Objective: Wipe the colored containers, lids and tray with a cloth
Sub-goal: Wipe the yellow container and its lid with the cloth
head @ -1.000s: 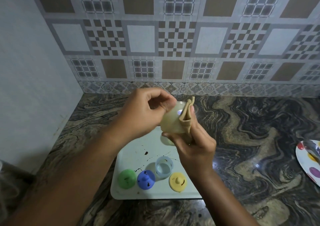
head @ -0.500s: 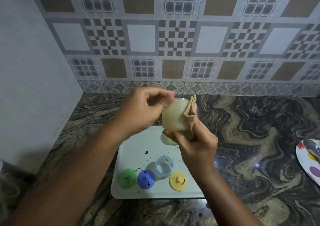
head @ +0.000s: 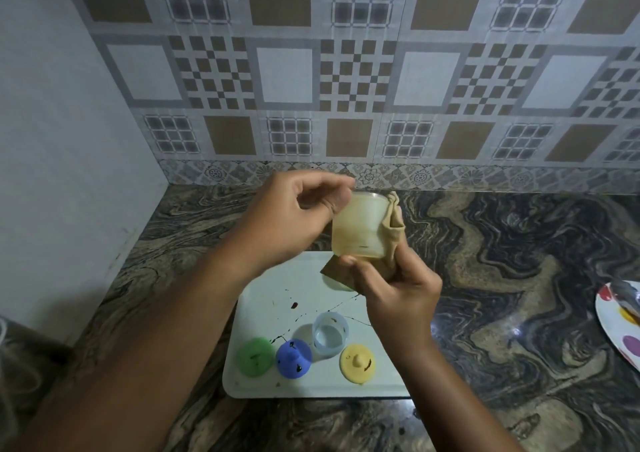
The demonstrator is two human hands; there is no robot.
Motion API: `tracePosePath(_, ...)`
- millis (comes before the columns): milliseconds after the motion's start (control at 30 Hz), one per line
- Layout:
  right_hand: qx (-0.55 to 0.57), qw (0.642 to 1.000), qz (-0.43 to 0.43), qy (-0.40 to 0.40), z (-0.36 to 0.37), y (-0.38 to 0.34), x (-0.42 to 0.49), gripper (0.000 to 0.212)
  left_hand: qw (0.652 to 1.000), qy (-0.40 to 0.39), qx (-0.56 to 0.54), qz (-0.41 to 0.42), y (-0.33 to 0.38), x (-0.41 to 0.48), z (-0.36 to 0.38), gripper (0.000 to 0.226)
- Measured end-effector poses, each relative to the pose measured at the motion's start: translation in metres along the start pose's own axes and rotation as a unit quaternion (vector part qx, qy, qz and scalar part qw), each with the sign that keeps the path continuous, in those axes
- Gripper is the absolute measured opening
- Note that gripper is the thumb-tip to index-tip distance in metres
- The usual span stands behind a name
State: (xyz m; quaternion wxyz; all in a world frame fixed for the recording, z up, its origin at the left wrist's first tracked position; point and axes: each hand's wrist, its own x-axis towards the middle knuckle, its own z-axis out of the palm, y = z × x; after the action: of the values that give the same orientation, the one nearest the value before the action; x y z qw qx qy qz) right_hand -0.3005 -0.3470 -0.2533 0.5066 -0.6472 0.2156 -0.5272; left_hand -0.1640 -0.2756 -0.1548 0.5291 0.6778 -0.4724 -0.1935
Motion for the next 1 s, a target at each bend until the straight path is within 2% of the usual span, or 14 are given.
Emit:
tracePosePath(67,0.021,0.999,0.029,-0.011,0.001,0.0,-0.002,0.055,0.997,-0.014,-0.068,-0.042,-0.003,0.004,-0.002,0.02)
tracePosePath(133,0.02,1.0,0.011,0.0,0.001,0.001,-0.001,0.061,0.995,0.004,-0.09,-0.05,-0.003,0.005,-0.001,0.006)
tracePosePath(200,-0.025,0.998,-0.058,-0.005,0.003,-0.006,0.002,0.074,0.998,0.019,-0.059,-0.029,-0.001,0.007,-0.001,0.01)
tracePosePath(233,-0.094,0.989,-0.111,-0.007,0.002,-0.003,0.002,0.075,0.999,0.022,-0.03,-0.018,-0.001,0.007,-0.001,0.013)
tracePosePath(300,-0.202,0.955,-0.216,-0.005,0.001,0.004,0.002,0.075,0.999,0.037,0.037,0.012,0.004,0.004,0.001,0.015)
tracePosePath(367,-0.226,0.945,-0.238,-0.001,0.001,0.008,0.003,0.074,0.993,0.059,0.091,0.053,0.007,0.0,0.006,0.01)
tracePosePath(433,-0.203,0.953,-0.223,0.009,0.0,0.006,0.003,0.075,0.993,0.06,0.082,0.065,0.01,-0.002,0.007,0.004)
tracePosePath(567,-0.065,0.992,-0.106,0.02,-0.003,-0.006,0.004,0.073,0.996,-0.022,-0.081,-0.035,0.003,0.005,-0.008,0.023)
tracePosePath(667,-0.059,0.991,-0.118,0.003,-0.001,-0.008,0.002,0.065,0.988,-0.029,-0.144,-0.053,-0.003,0.006,-0.009,0.016)
tracePosePath(767,-0.139,0.97,-0.201,0.002,0.002,-0.013,0.002,0.067,0.994,-0.003,-0.109,-0.023,-0.001,0.005,-0.005,0.005)
tracePosePath(833,-0.201,0.948,-0.246,-0.004,0.002,-0.007,0.0,0.066,0.999,0.025,-0.017,0.023,-0.001,0.004,-0.004,0.015)
tracePosePath(900,-0.216,0.944,-0.249,-0.004,0.001,-0.004,-0.001,0.068,0.997,0.042,0.031,0.054,0.002,0.002,-0.001,0.015)
tracePosePath(967,-0.176,0.961,-0.215,0.003,0.0,-0.006,0.0,0.071,0.997,0.049,0.022,0.059,0.007,-0.002,0.001,0.005)
tracePosePath(1000,-0.145,0.971,-0.19,0.009,-0.002,-0.007,0.0,0.07,0.998,0.045,0.005,0.051,0.006,-0.003,0.001,0.007)
